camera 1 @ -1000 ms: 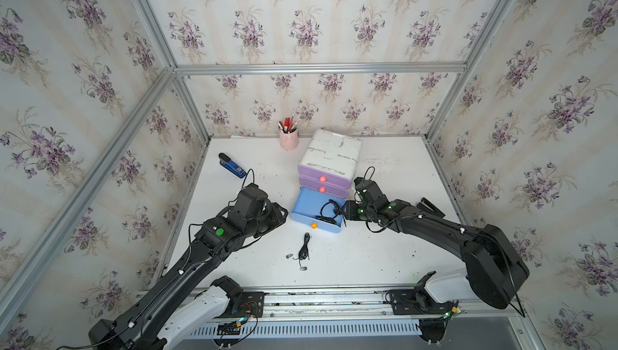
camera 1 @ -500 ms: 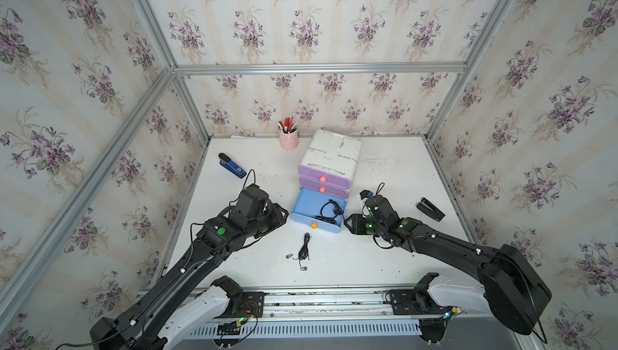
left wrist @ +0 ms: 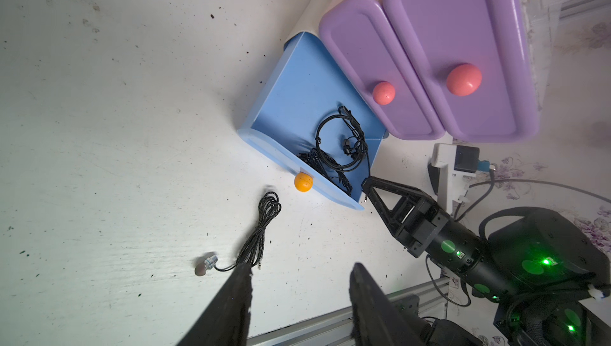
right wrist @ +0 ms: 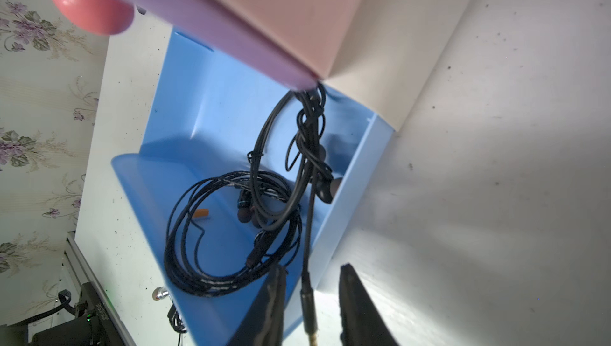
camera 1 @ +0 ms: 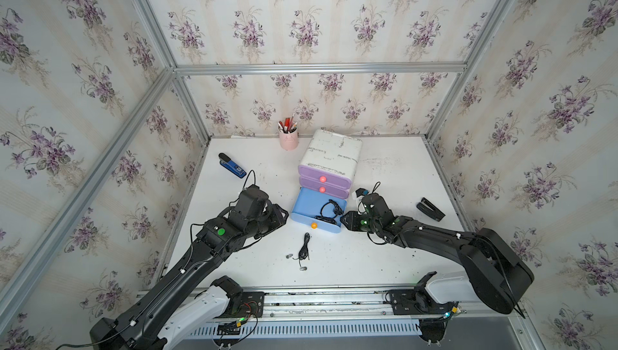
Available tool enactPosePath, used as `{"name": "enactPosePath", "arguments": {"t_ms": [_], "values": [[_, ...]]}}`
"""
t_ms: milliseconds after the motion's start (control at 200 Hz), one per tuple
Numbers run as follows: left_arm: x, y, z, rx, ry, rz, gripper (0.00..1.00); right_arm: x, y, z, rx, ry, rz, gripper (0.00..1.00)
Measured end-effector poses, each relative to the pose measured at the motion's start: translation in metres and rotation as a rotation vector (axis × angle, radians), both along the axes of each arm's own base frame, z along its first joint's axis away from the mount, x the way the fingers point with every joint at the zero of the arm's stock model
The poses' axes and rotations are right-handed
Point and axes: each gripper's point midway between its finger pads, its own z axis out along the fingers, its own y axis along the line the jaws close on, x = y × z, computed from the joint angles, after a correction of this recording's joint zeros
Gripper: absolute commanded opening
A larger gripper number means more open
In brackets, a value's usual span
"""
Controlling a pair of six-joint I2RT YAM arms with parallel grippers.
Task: Place the wired earphones into the drawer by color
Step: Place the wired earphones in the drawer.
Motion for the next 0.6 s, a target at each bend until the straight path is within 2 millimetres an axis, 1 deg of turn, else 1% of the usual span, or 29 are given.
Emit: {"name": "enactPosePath", "arguments": {"t_ms": [75,250,460,599], "values": [[0.000,0.000,0.000,-0.001,0.001,-0.001,0.52,0.001,0.002,0.001,0.013,0.005,-0.004,0.18],[0.000,0.000,0.000,-0.002,0.001,-0.002,0.52,0.005,0.006,0.011,0.038,-0.014,0.000,0.11],[0.000,0.000,0.000,-0.001,0.001,-0.002,0.52,0.008,0.011,0.030,0.077,-0.047,-0.001,0.08],[-0.001,0.000,0.000,-0.002,0.001,-0.002,0.52,0.009,0.012,0.034,0.093,-0.044,-0.008,0.09]]}}
